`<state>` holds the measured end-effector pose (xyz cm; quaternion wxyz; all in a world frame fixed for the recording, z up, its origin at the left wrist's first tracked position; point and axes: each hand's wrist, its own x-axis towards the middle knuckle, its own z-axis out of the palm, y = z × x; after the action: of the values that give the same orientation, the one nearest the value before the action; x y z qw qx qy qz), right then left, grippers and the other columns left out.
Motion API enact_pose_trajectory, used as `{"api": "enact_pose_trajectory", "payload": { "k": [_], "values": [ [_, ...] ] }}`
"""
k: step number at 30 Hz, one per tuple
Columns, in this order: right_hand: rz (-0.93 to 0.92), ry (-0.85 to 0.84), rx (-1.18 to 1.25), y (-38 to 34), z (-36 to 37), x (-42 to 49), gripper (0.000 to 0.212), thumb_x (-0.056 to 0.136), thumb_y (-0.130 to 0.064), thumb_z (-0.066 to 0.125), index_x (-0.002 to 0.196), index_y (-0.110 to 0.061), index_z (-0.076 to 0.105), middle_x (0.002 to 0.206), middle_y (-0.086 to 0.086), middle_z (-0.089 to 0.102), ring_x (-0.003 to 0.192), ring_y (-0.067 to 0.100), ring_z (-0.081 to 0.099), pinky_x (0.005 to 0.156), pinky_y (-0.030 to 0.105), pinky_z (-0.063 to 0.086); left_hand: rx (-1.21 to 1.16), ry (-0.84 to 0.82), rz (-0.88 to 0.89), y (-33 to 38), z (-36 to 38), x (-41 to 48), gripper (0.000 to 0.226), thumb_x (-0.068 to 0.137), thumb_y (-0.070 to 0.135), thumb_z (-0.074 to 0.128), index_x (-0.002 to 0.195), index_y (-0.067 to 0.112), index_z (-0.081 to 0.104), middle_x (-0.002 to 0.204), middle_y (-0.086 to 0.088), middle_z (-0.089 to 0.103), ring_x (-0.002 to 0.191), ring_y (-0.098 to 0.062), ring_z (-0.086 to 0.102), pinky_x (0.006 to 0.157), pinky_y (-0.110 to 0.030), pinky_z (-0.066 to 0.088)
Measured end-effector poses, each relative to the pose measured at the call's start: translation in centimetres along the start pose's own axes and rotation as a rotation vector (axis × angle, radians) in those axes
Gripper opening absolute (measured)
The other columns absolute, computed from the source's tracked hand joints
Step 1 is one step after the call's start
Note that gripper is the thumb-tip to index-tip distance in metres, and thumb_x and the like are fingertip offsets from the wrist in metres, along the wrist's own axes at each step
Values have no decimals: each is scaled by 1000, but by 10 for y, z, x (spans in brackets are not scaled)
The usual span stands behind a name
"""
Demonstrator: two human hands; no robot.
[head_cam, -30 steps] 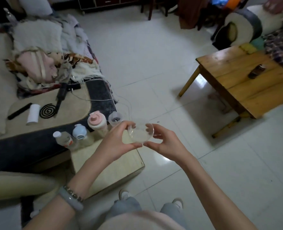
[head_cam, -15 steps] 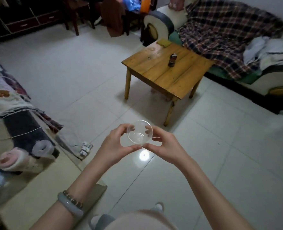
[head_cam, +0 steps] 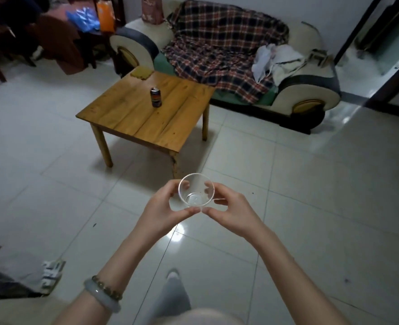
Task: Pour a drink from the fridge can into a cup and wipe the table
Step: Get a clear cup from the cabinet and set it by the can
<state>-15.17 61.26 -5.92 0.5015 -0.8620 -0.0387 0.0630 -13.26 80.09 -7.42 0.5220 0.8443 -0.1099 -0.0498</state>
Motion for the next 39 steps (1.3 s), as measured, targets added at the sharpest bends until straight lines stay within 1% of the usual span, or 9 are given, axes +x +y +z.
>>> {"api": "enact_pose_trajectory", "payload": {
  "k": [6, 11, 15, 18, 21, 24, 27, 32, 39],
  "values": [
    [51, 69, 39, 37, -51, 57, 58, 79, -7, 68, 131, -26, 49, 106, -18, 56, 100, 0, 58, 90, 13, 46, -8, -81, 65, 12, 35, 94, 53, 65, 31, 84, 110, 29, 55, 107, 19, 63, 98, 3, 58, 81, -17, 46],
    [73, 133, 136, 67, -100, 133, 57, 79, -1, 65, 119, -38, 49, 111, -10, 61, 106, 4, 60, 91, 21, 49, -22, -134, 105, 18, 59, 194, 54, 67, 33, 82, 113, 29, 55, 109, 20, 61, 102, 3, 57, 83, -21, 48],
    [95, 139, 238, 78, -141, 196, 53, 81, 5, 60, 112, -38, 52, 112, -10, 62, 108, 1, 59, 92, 20, 48, -30, -153, 120, 26, 70, 272, 54, 68, 35, 81, 114, 29, 54, 111, 19, 60, 104, 2, 55, 88, -25, 49],
    [95, 136, 321, 84, -168, 242, 50, 82, 11, 55, 111, -30, 56, 111, -6, 64, 108, 3, 61, 92, 21, 48, -34, -148, 127, 33, 76, 325, 54, 68, 34, 81, 115, 30, 53, 112, 21, 60, 105, 4, 55, 88, -22, 48],
    [122, 105, 422, 92, -193, 285, 48, 81, 14, 50, 109, -24, 58, 112, 1, 64, 104, 3, 62, 94, 22, 47, -42, -162, 127, 36, 81, 372, 54, 69, 34, 80, 115, 30, 54, 113, 21, 60, 106, 3, 55, 90, -23, 48],
    [204, 83, 566, 107, -217, 325, 53, 62, 1, 43, 108, -19, 59, 112, 3, 64, 106, 10, 61, 96, 29, 47, -29, -175, 119, 36, 89, 416, 55, 68, 38, 80, 116, 30, 54, 114, 20, 60, 106, 2, 55, 90, -26, 49],
    [251, 58, 653, 126, -239, 367, 64, 51, -1, 39, 111, -11, 59, 116, 10, 62, 112, 20, 58, 97, 32, 47, -17, -162, 99, 35, 100, 461, 57, 65, 43, 79, 115, 30, 54, 114, 20, 60, 106, 2, 55, 92, -27, 49],
    [249, -28, 713, 157, -283, 453, 64, 55, -1, 40, 117, 0, 56, 119, 16, 61, 114, 23, 58, 96, 34, 49, 1, -89, 73, 34, 121, 542, 63, 59, 58, 71, 114, 31, 54, 114, 21, 59, 106, 2, 55, 90, -23, 49],
    [239, -254, 716, 187, -358, 586, 51, 63, -4, 42, 110, -8, 60, 114, 10, 65, 111, 19, 61, 97, 36, 48, -5, 104, -14, 50, 153, 654, 56, 61, 57, 71, 111, 39, 52, 112, 27, 57, 104, 9, 53, 87, -17, 44]
  ]
}}
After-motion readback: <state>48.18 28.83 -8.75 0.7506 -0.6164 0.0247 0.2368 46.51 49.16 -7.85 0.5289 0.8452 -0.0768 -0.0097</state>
